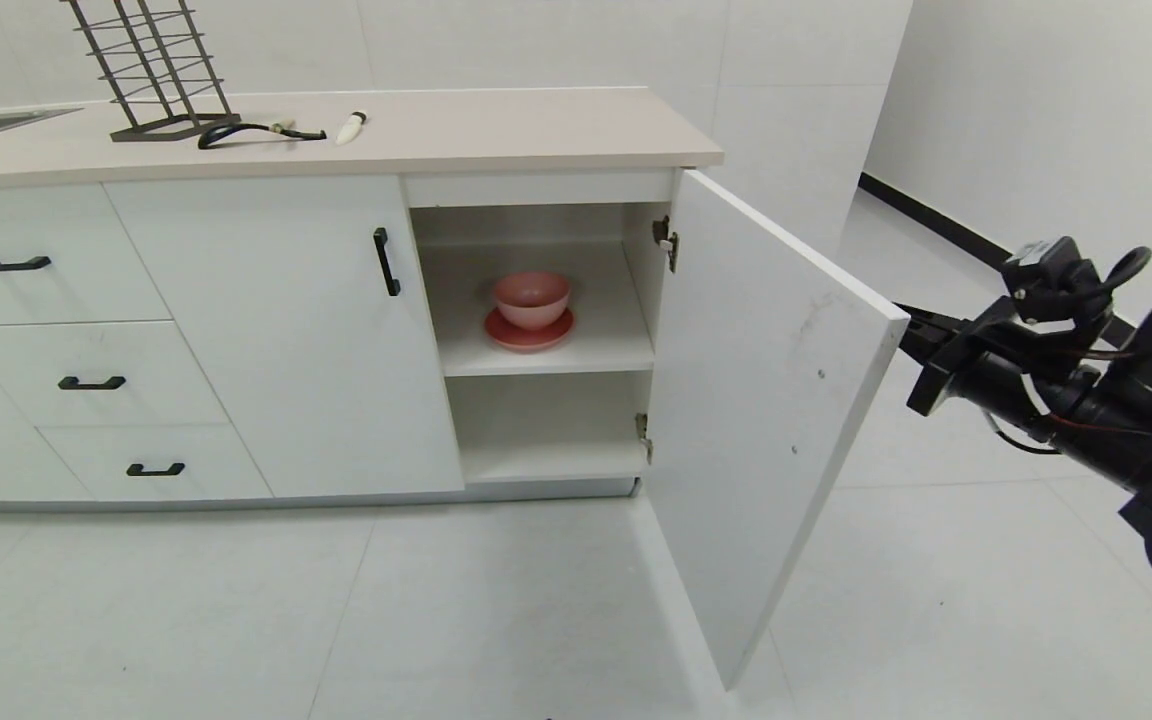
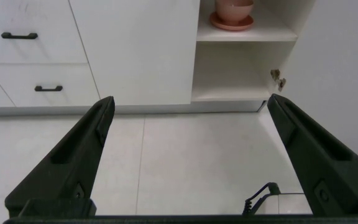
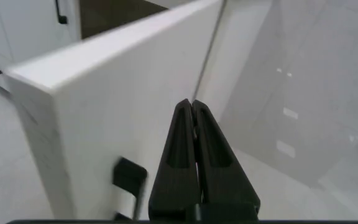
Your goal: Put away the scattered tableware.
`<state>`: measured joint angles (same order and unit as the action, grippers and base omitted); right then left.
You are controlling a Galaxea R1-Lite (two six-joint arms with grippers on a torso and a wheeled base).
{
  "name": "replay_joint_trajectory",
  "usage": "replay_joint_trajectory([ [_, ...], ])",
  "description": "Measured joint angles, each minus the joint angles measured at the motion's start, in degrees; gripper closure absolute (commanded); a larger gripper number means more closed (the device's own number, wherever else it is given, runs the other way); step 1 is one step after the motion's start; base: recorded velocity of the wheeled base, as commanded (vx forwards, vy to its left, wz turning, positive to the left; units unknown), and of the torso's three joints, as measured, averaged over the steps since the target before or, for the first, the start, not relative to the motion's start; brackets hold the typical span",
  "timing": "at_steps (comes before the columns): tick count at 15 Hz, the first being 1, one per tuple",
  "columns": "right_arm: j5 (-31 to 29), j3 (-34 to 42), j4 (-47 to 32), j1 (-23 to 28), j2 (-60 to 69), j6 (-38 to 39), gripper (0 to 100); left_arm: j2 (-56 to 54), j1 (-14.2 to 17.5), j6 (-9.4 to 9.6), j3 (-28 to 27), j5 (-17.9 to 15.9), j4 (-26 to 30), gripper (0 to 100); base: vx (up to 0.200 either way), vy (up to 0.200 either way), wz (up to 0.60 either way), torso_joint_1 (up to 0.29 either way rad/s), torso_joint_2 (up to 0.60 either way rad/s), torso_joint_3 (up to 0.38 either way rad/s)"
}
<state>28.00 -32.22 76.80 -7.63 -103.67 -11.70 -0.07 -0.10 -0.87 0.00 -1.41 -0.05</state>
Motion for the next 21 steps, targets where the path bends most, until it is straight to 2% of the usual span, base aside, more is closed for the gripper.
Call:
replay_joint_trajectory([
  [11, -0.2, 3.3, 0.0, -12.7, -0.6, -0.2, 100, 0.0, 0.0, 0.00, 0.0, 0.0, 0.0, 0, 0.000, 0.000, 0.00, 0.000, 0.00, 0.000],
  [14, 0.1, 1.0, 0.1, -17.5, -2.4, -0.3, 100, 0.0, -0.1, 0.00, 0.0, 0.0, 0.0, 0, 0.000, 0.000, 0.00, 0.000, 0.00, 0.000],
  [21, 0.0, -5.6, 0.2, -22.6, -8.5, -0.1, 100, 0.0, 0.0, 0.00, 0.0, 0.0, 0.0, 0, 0.000, 0.000, 0.00, 0.000, 0.00, 0.000],
])
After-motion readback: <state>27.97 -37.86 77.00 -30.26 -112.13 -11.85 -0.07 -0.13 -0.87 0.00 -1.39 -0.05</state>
